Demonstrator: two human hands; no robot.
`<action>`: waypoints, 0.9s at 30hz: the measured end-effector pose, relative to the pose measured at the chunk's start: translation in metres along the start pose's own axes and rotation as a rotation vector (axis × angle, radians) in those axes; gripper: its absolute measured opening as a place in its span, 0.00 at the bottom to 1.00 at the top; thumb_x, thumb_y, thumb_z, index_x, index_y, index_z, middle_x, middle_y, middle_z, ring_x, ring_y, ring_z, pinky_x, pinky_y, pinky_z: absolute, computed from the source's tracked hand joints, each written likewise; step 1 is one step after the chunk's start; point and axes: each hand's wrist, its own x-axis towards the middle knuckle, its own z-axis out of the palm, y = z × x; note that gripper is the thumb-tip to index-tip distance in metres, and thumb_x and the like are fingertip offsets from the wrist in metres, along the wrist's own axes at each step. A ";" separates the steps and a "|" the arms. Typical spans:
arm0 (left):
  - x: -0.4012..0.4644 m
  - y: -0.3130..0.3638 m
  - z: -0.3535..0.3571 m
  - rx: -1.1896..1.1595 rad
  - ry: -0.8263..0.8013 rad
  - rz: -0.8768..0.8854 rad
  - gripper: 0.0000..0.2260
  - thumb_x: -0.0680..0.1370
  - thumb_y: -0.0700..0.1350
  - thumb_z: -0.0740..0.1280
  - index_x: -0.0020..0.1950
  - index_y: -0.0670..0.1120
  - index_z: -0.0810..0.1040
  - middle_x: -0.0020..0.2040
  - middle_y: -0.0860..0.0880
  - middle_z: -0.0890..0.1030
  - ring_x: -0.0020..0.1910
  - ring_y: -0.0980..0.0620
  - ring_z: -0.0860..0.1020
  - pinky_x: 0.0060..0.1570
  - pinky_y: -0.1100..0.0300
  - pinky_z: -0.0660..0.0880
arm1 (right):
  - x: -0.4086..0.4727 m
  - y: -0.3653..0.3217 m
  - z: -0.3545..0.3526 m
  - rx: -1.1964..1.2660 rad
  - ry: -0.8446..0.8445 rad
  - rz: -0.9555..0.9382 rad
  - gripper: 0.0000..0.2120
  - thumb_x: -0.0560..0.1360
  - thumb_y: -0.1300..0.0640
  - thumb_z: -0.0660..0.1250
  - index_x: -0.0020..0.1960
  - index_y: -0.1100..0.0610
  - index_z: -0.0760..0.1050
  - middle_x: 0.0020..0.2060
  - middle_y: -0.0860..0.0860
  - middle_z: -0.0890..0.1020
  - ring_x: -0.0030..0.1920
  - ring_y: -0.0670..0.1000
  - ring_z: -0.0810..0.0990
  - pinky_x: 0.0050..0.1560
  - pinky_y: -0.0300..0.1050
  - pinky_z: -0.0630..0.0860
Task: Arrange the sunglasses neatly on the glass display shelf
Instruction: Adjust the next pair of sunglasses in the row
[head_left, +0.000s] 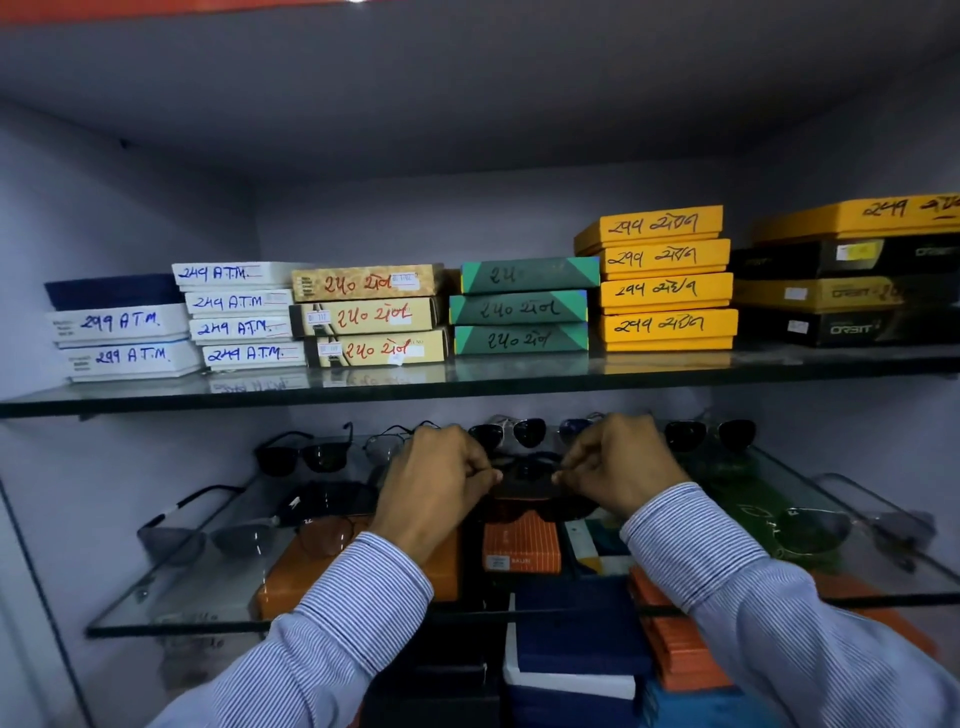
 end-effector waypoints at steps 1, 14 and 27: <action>0.003 -0.001 -0.002 0.013 0.036 -0.029 0.04 0.75 0.50 0.77 0.44 0.50 0.88 0.42 0.53 0.87 0.41 0.55 0.85 0.47 0.52 0.85 | 0.004 0.000 -0.002 0.003 0.016 0.028 0.10 0.63 0.57 0.80 0.29 0.50 0.80 0.27 0.44 0.80 0.34 0.46 0.83 0.43 0.41 0.82; 0.024 -0.019 0.006 0.063 -0.115 -0.287 0.03 0.70 0.46 0.80 0.42 0.51 0.88 0.48 0.54 0.88 0.53 0.50 0.85 0.60 0.47 0.82 | 0.021 0.007 0.018 -0.033 -0.165 0.180 0.03 0.68 0.63 0.73 0.37 0.57 0.83 0.37 0.48 0.83 0.44 0.50 0.82 0.50 0.43 0.81; 0.022 -0.003 0.008 0.151 -0.026 -0.162 0.13 0.70 0.59 0.78 0.43 0.50 0.84 0.47 0.48 0.86 0.50 0.46 0.84 0.52 0.48 0.83 | 0.032 0.047 -0.012 -0.083 -0.023 0.175 0.06 0.72 0.59 0.72 0.48 0.57 0.86 0.49 0.56 0.87 0.50 0.54 0.84 0.52 0.41 0.75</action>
